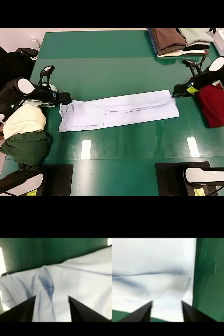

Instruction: Fold the shirts.

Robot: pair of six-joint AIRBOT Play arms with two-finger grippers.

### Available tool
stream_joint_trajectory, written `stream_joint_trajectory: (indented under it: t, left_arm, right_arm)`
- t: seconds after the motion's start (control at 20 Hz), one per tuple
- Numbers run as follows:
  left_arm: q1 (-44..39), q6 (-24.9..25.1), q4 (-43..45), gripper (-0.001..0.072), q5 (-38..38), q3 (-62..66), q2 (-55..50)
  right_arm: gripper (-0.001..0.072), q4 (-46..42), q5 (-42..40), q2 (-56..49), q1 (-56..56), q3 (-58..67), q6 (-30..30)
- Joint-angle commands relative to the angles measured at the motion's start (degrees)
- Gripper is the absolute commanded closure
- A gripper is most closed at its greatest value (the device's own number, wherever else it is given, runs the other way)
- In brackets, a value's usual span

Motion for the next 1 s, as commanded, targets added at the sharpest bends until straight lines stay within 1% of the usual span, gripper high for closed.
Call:
stream_joint_trajectory:
  t: [0.0, 0.05, 0.1, 0.15, 0.25, 0.3, 0.35, 0.4, 0.45, 0.5, 0.55, 0.6, 0.7, 0.75, 0.8, 0.85, 0.9, 0.95]
  left_arm:
    - [0.0, -1.5, -0.5, 0.0226, 0.1, 1.7, -1.2]
    - [0.0, -1.5, -0.5, 0.0227, -1.2, 2.2, -1.2]
    - [0.0, -1.5, -1.4, 0.0227, -2.0, 2.5, -1.2]
    - [0.0, -1.5, -2.3, 0.0227, -2.4, 2.5, -1.2]
    - [-0.1, -1.5, -4.3, 0.023, -2.5, 2.5, -1.2]
    - [-0.1, -1.4, -5.9, 0.0426, -2.3, 2.5, -1.2]
    - [-0.1, -0.5, -7.8, 0.067, -1.7, 2.5, -1.2]
    - [-0.5, 0.5, -9.9, 0.0681, -0.4, 2.5, -1.2]
    - [-1.4, 0.3, -10.8, 0.0679, 0.9, 2.5, -1.3]
    - [-2.5, -0.1, -11.5, 0.0679, 1.8, 2.5, -1.3]
    - [-4.2, -0.3, -11.8, 0.068, 2.9, 2.5, -1.3]
    - [-6.0, -1.2, -11.9, 0.068, 4.1, 2.5, -1.4]
    - [-9.9, -3.9, -12.0, 0.068, 6.1, 2.5, -2.5]
    - [-12.1, -5.2, -12.0, 0.068, 6.7, 2.5, -3.7]
    - [-14.3, -6.5, -12.1, 0.068, 7.3, 2.5, -5.0]
    - [-16.6, -7.3, -12.3, 0.068, 8.8, 2.5, -6.6]
    - [-18.6, -7.5, -12.8, 0.068, 10.6, 2.5, -8.1]
    - [-20.4, -7.5, -13.9, 0.068, 12.3, 2.9, -9.9]
  right_arm:
    - [0.025, 7.3, -0.3, -4.6, -2.4, 6.1, -1.4]
    - [0.0249, 9.3, 0.3, -4.5, -4.0, 6.1, -2.9]
    - [0.0213, 10.6, 1.5, -4.5, -5.8, 5.8, -3.9]
    - [0.014, 11.0, 2.3, -4.5, -7.7, 5.0, -4.5]
    - [0.0136, 11.0, 3.0, -4.5, -12.1, 1.8, -4.8]
    - [0.0137, 11.1, 2.8, -4.6, -14.4, -0.5, -5.4]
    - [0.0139, 11.1, 2.6, -5.1, -16.2, -2.4, -6.6]
    - [0.0142, 11.1, 2.6, -6.2, -17.6, -4.0, -7.7]
    - [0.0165, 11.2, 2.5, -7.5, -18.6, -5.1, -8.4]
    - [0.0192, 12.2, 2.8, -9.2, -19.0, -5.9, -9.5]
    - [0.0193, 14.8, 3.3, -10.9, -19.0, -6.3, -10.5]
    - [0.0194, 17.7, 3.3, -12.3, -18.6, -6.5, -11.4]
    - [0.0222, 22.0, 3.0, -14.9, -16.2, -6.4, -12.1]
    - [0.0286, 22.9, 3.1, -15.8, -14.6, -6.4, -12.8]
    - [0.0322, 22.9, 3.0, -16.2, -12.6, -6.4, -13.3]
    - [0.0445, 23.0, 2.8, -16.2, -11.0, -6.4, -14.5]
    - [0.0599, 23.0, 2.8, -15.8, -9.8, -5.9, -15.3]
    - [0.069, 23.0, 2.9, -14.7, -9.2, -4.7, -15.5]
